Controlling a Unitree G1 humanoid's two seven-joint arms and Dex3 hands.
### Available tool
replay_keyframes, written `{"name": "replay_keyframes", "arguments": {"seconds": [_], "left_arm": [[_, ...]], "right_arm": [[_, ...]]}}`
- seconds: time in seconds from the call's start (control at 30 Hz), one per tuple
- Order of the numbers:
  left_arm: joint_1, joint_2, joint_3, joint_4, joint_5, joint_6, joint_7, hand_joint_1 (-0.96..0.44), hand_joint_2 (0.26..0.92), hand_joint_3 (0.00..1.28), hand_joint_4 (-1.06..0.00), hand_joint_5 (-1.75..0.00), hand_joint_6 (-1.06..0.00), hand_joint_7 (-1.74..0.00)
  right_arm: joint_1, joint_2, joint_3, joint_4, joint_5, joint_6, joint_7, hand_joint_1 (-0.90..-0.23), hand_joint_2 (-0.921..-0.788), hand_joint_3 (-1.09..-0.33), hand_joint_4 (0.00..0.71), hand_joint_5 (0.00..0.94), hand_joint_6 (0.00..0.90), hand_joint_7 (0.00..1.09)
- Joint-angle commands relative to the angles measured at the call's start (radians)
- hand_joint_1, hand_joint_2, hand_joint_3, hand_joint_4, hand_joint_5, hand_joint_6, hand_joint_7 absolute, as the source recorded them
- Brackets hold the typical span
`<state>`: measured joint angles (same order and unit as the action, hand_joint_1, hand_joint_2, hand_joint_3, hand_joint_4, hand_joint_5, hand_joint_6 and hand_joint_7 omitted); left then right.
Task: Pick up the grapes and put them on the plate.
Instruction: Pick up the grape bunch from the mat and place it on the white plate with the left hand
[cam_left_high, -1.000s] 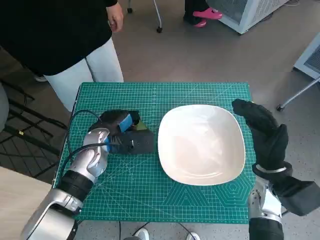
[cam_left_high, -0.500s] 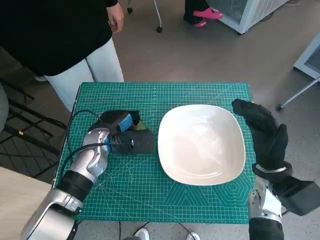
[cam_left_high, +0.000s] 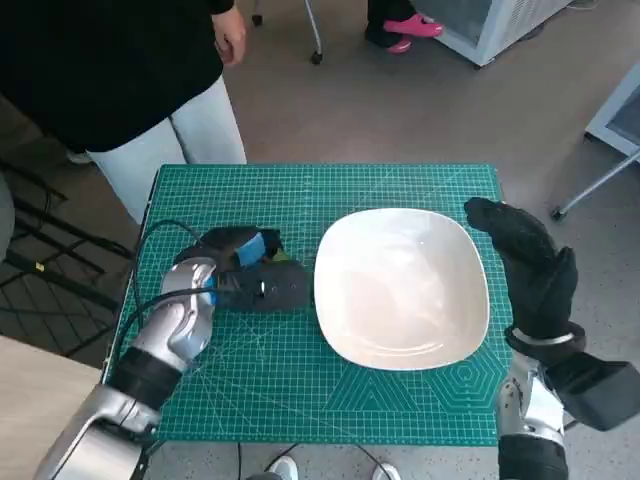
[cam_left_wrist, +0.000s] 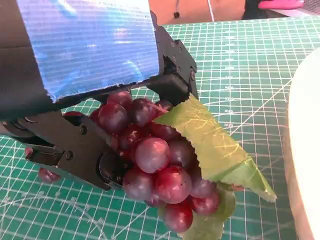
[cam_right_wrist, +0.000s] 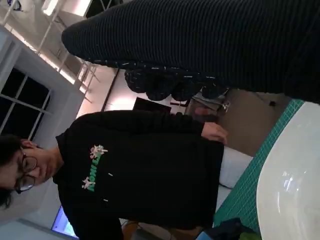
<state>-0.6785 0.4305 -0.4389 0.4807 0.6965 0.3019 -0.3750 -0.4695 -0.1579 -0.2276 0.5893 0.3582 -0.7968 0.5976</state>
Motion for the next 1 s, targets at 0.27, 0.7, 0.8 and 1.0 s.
{"name": "replay_keyframes", "arguments": {"seconds": [0.27, 0.7, 0.8, 1.0], "left_arm": [[0.093, 0.079, 0.088, -0.367, -0.004, 0.095, -0.097, 0.0, 0.92, 0.04, -0.72, -1.16, -0.65, -1.1], [0.174, 0.12, 0.212, -0.635, -0.007, 0.075, -0.06, 0.0, 0.92, 0.04, -0.72, -1.17, -0.65, -1.09], [0.183, 0.118, 0.225, -0.648, -0.006, 0.058, -0.037, 0.0, 0.92, 0.04, -0.73, -1.16, -0.66, -1.08], [0.188, 0.116, 0.232, -0.647, -0.004, 0.025, -0.01, 0.0, 0.92, 0.03, -0.75, -1.14, -0.66, -1.09]], "right_arm": [[0.006, -0.005, 0.0, 0.018, 0.01, 0.012, 0.01, -0.543, -0.921, -0.621, 0.338, 0.0, 0.281, 0.0], [-0.003, 0.001, 0.003, 0.024, 0.004, 0.01, 0.004, -0.543, -0.921, -0.617, 0.34, 0.001, 0.283, 0.0], [-0.007, 0.002, 0.002, 0.03, 0.004, 0.008, 0.005, -0.543, -0.921, -0.617, 0.341, 0.001, 0.284, 0.0], [-0.013, 0.002, 0.001, 0.04, 0.007, 0.006, 0.01, -0.541, -0.921, -0.615, 0.342, 0.001, 0.285, 0.0]]}}
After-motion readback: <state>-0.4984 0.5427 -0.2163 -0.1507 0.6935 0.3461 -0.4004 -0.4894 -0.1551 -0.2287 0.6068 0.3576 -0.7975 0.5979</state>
